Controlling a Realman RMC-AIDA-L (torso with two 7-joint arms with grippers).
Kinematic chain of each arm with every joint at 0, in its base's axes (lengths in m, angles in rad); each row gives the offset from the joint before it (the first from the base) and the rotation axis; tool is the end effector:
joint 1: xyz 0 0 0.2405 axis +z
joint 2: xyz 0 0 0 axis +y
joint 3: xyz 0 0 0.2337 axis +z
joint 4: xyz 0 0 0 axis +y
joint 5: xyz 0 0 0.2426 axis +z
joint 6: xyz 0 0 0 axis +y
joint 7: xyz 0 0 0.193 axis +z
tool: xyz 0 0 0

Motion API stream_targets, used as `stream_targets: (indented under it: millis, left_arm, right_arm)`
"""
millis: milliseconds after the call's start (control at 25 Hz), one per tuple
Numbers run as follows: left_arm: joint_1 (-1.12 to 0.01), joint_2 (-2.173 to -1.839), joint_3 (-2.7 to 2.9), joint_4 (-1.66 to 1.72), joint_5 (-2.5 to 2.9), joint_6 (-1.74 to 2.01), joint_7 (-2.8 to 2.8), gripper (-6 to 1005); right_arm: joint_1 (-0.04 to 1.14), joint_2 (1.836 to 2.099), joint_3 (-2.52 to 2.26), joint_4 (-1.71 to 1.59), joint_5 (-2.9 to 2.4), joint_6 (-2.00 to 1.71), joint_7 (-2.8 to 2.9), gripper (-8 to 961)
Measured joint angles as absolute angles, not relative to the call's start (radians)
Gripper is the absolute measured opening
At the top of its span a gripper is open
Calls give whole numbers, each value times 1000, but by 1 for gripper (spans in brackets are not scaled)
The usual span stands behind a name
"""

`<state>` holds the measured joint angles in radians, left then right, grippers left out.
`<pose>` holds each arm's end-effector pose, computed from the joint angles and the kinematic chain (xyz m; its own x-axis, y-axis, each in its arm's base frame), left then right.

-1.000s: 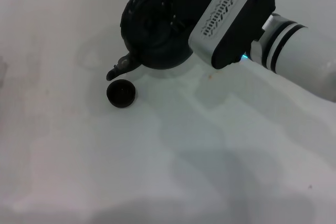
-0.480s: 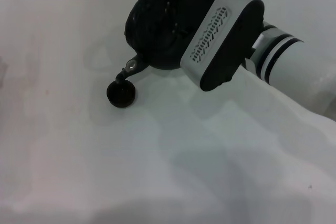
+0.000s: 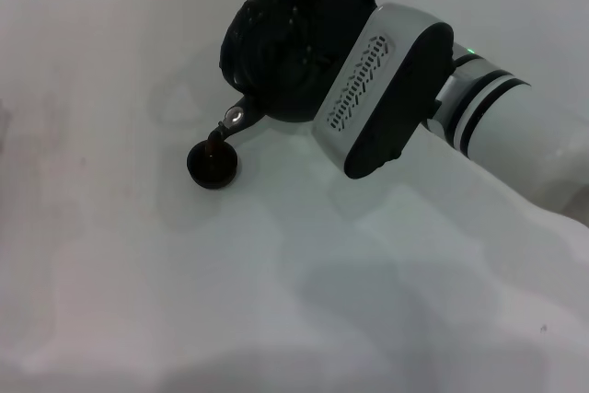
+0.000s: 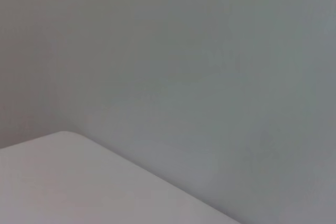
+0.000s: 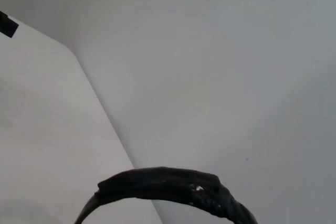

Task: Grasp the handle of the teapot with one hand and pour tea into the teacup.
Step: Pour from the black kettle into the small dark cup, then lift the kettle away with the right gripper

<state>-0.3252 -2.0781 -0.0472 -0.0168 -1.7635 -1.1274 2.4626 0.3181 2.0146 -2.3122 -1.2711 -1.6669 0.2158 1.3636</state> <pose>-0.4259 0.3226 0.0001 0.3057 0.0811 0.9487 0.9363 0.1551 -0.3150 0.1010 0.3833 -0.1374 0.9617 0.2741 0.0072 0.1556 -0.5238 -0.8375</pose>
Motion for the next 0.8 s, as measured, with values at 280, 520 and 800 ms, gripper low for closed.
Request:
stream_targets:
  millis: [280,520,800]
  left_arm:
    - [-326,-2077,-50,-17,-1766,-1127,2462,893]
    - [-327,-2077,-49,-17,-1766,-1127,2462,892]
    - [-328,-2077,-49,-17,-1766,-1127,2462,892]
  right_arm:
    - [318,2016,-2319,-1270,-1681,227,1364,109]
    - [318,2016,-2329,-1268,-1685,246,1364,109]
    - [315,2016,-2338,-1260,-1686,251,1364,108]
